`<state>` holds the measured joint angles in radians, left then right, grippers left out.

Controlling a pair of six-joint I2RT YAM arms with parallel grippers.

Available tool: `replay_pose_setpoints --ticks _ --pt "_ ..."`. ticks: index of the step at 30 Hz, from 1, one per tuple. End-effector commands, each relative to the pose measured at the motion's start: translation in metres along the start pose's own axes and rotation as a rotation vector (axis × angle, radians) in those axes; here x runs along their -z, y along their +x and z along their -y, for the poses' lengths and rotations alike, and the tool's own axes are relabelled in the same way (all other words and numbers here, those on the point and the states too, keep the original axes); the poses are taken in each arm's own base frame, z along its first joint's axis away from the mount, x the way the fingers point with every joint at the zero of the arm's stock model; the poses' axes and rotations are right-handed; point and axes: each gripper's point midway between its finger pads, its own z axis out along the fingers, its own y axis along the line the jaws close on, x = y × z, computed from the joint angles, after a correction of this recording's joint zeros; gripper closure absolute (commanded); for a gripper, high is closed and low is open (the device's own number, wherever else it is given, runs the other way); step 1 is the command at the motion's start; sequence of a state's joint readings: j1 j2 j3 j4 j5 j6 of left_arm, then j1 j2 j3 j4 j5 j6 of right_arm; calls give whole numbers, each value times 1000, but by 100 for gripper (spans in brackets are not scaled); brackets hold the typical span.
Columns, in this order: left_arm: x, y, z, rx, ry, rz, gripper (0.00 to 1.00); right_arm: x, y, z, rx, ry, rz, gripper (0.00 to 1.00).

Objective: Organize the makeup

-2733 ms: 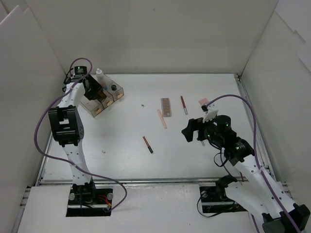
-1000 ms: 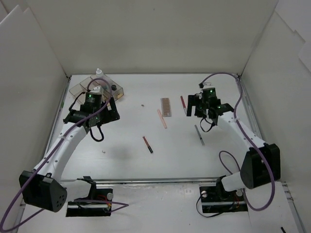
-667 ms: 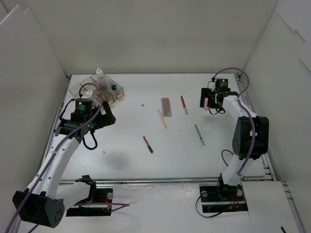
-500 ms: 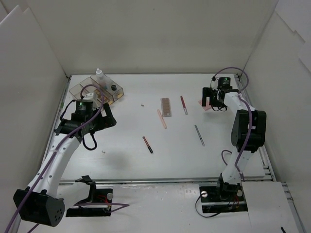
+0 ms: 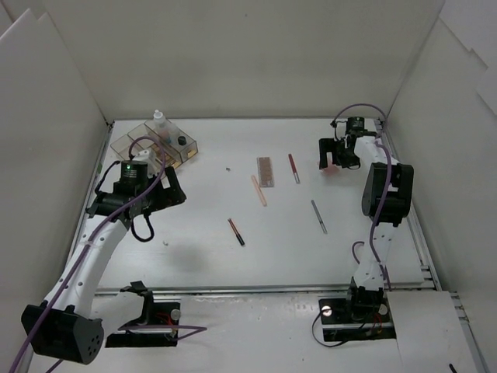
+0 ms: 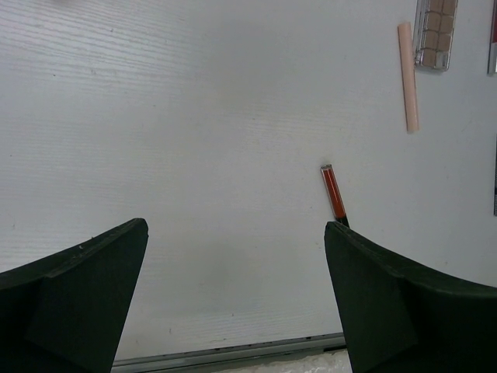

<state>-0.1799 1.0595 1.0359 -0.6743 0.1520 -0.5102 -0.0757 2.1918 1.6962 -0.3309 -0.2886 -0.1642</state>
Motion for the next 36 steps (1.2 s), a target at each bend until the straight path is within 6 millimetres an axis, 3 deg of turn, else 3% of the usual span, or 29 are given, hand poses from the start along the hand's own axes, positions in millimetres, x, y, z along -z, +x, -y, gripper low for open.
replay_pose_setpoints --ticks 1,8,16,25,28,29,31,33,34,36 --pt "3 -12 5 14 19 37 8 12 -12 -6 31 -24 -10 9" --pt "-2 -10 5 9 21 19 8 -2 7 -2 37 -6 -119 13" --pt "-3 -8 4 -7 19 12 8 -10 11 -2 50 15 -188 25" --pt "1 -9 5 -4 36 20 10 -13 26 -6 115 80 -262 82" --pt "4 -12 12 -7 71 30 10 -1 24 -10 115 74 -247 89" --pt "5 -13 17 -8 97 32 10 10 12 -26 145 63 -211 91" --pt "7 -18 25 1 134 48 10 22 9 -36 150 39 -187 92" --pt "8 -21 35 26 181 48 11 45 -3 -57 166 5 -115 92" --pt "9 -25 43 31 219 58 12 67 -16 -67 169 -6 -55 92" --pt "10 -36 55 59 274 87 13 78 -17 -98 183 -61 -11 92"
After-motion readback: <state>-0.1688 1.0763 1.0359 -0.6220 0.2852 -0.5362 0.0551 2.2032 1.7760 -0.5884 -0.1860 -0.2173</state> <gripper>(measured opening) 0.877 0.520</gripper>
